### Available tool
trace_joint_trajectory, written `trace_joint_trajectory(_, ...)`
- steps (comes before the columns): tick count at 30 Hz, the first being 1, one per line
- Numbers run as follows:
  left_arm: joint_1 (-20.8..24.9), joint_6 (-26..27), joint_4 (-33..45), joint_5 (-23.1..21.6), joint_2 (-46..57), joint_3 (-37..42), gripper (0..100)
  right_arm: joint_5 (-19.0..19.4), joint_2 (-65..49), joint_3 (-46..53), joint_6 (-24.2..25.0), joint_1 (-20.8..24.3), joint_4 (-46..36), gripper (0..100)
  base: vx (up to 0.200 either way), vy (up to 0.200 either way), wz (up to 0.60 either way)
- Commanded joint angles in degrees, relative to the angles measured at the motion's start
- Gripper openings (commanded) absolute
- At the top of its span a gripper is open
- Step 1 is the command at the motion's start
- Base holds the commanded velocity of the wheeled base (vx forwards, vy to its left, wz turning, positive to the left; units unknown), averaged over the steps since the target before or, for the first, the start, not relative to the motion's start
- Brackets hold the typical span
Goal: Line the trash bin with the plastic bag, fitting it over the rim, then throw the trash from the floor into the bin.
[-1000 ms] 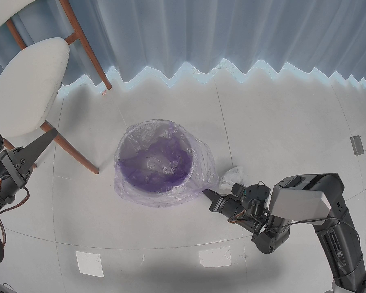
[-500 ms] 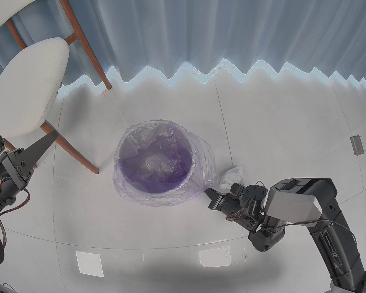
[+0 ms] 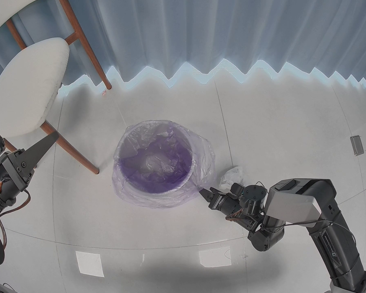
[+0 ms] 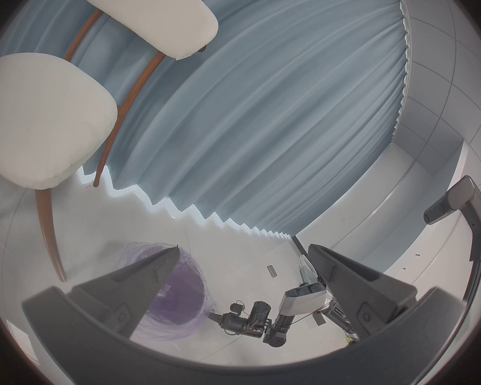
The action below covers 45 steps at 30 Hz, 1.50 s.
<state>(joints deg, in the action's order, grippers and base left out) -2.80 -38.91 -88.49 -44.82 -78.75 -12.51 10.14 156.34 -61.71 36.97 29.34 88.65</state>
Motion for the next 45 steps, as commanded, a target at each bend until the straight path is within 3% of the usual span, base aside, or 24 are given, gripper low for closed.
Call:
trace_joint_trajectory(1,0.7,0.0,0.0,0.0,-0.1,0.0,100,-0.3,-2.3,1.8,1.0,0.5,1.4,100,0.000,0.000,0.00)
trace_joint_trajectory(10,1.3,-0.4,0.1,0.4,-0.3,0.6,100,-1.1,-17.3,18.6,4.8,0.8,1.4,100,0.000,0.000,0.00)
trace_joint_trajectory(16,1.2,-0.6,0.1,0.5,-0.3,0.8,100,-1.1,-27.5,32.8,4.4,3.2,1.4,100,0.000,0.000,0.00)
trace_joint_trajectory(23,1.2,-0.7,0.1,0.4,-0.3,0.6,100,-0.8,-35.5,41.5,4.8,5.0,1.4,100,0.000,0.000,0.00)
trace_joint_trajectory(33,2.0,-0.6,0.1,0.2,-0.2,1.3,100,-0.3,-35.9,40.4,4.8,7.4,1.3,100,0.000,0.000,0.00)
trace_joint_trajectory(38,2.6,-0.3,0.1,0.0,-0.5,2.8,100,-0.3,-28.5,34.0,5.2,9.2,1.4,100,0.000,0.000,0.00)
trace_joint_trajectory(45,3.1,-0.3,0.1,0.2,-0.7,2.9,100,-0.2,-18.7,27.8,6.0,7.6,1.4,100,0.000,0.000,0.00)
